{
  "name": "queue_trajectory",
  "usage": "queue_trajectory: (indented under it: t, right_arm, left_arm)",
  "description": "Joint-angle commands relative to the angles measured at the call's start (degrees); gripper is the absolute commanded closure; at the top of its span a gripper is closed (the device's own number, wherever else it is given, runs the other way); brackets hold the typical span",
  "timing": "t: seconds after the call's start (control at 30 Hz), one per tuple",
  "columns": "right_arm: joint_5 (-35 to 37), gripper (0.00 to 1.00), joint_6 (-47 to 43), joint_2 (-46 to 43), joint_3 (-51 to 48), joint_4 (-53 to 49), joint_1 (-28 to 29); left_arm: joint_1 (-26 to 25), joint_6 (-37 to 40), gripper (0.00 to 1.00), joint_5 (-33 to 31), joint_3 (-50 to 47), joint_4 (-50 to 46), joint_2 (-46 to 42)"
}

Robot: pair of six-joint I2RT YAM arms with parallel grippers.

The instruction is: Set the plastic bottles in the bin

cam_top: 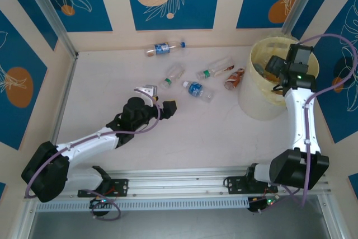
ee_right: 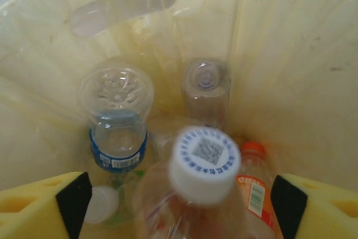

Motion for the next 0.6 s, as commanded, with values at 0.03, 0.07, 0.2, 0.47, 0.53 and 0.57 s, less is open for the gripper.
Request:
queue_trajectory:
  t: [0.03,0.07,0.2,0.47,0.53,0.57]
  right_arm:
    - [0.8,0.03,-0.7,-3.8,3.3,-1.8,2.2]
    - [0.4,0.01,-0.3,-4.7,3.3,-1.2,2.3]
    - [-0.6,0.01,1.3,-8.5,2.2,1.4,2.9]
    - [-25.7,0.00,-1.3,-17.2,-6.8,12.9,4.2]
    - [-30.0,0.00,-1.6,-17.8,-7.8,14.2,5.7]
    - [-31.7,0.00,-2.2,-18.0,-8.0,14.3,6.8]
  left_arm:
    - [0.1,0.3,0.00,-1.4,-0.7,2.1,0.4]
    - [0.2,0.4,0.00,-1.6,-0.8,2.1,0.4]
    - [0.2,0.3,0.00,-1.6,-0.9,2.0,0.6]
    - [1.3,-2.3,0.00,-4.1,1.0,-2.8,1.8]
    - [1.7,-3.9,0.00,-4.7,1.1,-3.0,2.2]
    - [1.9,-4.9,0.00,-5.1,0.9,-3.2,2.4]
